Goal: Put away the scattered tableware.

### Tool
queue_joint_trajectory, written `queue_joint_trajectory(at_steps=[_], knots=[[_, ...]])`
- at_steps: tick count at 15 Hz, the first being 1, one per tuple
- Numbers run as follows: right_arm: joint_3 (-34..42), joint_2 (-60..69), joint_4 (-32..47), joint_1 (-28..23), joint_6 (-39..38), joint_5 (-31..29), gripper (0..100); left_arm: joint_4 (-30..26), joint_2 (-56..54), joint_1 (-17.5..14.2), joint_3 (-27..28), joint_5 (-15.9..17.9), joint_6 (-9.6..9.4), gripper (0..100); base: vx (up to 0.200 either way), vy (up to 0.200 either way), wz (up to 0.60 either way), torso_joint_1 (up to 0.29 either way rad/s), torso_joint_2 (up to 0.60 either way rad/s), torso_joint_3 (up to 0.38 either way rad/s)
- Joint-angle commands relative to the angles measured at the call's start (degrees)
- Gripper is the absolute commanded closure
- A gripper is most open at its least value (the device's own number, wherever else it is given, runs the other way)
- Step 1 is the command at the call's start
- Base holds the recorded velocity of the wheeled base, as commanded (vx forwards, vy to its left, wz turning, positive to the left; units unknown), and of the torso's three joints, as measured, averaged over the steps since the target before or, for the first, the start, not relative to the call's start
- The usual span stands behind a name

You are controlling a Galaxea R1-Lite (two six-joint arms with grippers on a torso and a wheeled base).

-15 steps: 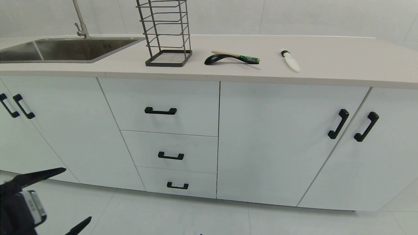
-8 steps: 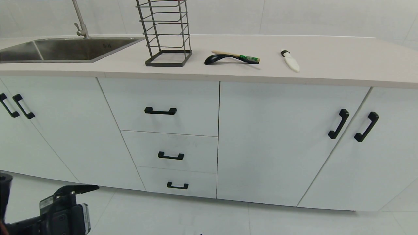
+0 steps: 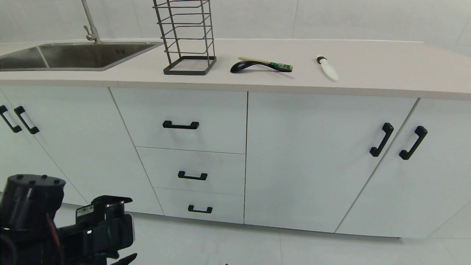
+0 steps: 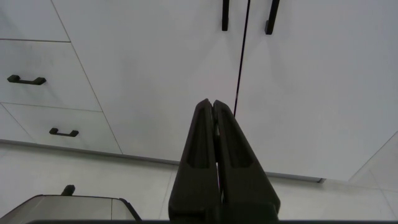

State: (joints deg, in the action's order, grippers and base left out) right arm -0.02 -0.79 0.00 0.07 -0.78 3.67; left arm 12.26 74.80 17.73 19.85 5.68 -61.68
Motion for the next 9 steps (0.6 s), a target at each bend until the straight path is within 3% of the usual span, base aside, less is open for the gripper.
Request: queue_joint_trajectory(at_steps=[1, 6, 9], knots=[[0.0, -0.1, 0.0, 0.0, 0.0, 0.0, 100, 2.1, 5.0, -0.3, 1.9, -1.2, -0.01, 0, 0.0, 0.0, 0.0, 0.0, 0.0, 0.0], [-0.1, -0.1, 0.0, 0.0, 0.0, 0.0, 100, 2.9, 15.0, 1.7, 8.5, -1.0, -0.19, 0, 0.0, 0.0, 0.0, 0.0, 0.0, 0.0], [0.0, -0.1, 0.0, 0.0, 0.0, 0.0, 100, 2.9, 23.1, 5.9, 15.7, -0.7, -0.19, 0, 0.0, 0.0, 0.0, 0.0, 0.0, 0.0]])
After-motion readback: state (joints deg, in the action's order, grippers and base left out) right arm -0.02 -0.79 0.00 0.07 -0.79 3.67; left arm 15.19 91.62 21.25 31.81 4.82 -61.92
